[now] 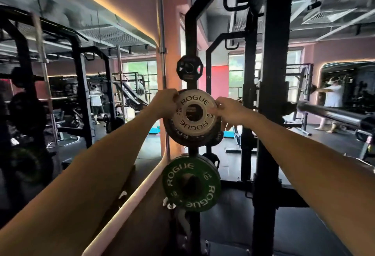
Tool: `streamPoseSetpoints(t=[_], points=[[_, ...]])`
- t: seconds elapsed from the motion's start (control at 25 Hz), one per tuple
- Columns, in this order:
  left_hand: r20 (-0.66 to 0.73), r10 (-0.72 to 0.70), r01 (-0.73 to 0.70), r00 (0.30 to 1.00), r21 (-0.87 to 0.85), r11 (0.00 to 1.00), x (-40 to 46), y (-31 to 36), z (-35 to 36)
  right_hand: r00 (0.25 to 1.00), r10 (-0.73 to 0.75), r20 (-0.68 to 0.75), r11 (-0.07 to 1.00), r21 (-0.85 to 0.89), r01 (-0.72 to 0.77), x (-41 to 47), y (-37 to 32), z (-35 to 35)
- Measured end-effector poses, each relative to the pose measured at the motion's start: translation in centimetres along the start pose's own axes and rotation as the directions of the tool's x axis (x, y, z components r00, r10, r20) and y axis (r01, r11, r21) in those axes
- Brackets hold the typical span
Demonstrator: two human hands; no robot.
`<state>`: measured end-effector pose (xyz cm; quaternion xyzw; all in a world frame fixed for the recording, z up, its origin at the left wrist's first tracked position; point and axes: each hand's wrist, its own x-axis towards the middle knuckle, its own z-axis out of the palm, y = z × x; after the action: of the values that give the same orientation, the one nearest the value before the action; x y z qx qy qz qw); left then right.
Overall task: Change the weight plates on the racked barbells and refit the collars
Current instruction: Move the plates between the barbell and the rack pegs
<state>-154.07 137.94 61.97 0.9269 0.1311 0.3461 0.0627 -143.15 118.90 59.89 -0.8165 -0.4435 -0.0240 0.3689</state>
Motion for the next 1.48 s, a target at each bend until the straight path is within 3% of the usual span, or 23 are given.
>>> streamPoseSetpoints(t=[0.24, 0.52, 1.28, 1.48], points=[[0.001, -0.023, 0.023, 1.000, -0.061, 0.998, 2.7, -7.3, 0.3, 1.000, 0.021, 0.006, 0.999, -0.030, -0.020, 5.7, -2.5, 3.7], [-0.016, -0.010, 0.007, 1.000, -0.171, 0.985, 9.7, -10.8, 3.7, 0.998, 0.008, -0.063, 1.000, -0.006, -0.008, 13.7, -0.2, 4.2], [-0.199, 0.109, -0.174, 0.974, -0.348, 0.921, 38.8, -17.4, 8.9, 0.967, -0.056, -0.250, 0.998, -0.050, 0.044, 40.8, 3.9, -3.2], [-0.181, 0.101, -0.168, 0.978, -0.403, 0.899, 45.1, -19.8, 9.8, 0.961, -0.076, -0.265, 0.994, -0.100, 0.051, 47.9, 4.5, -3.9]])
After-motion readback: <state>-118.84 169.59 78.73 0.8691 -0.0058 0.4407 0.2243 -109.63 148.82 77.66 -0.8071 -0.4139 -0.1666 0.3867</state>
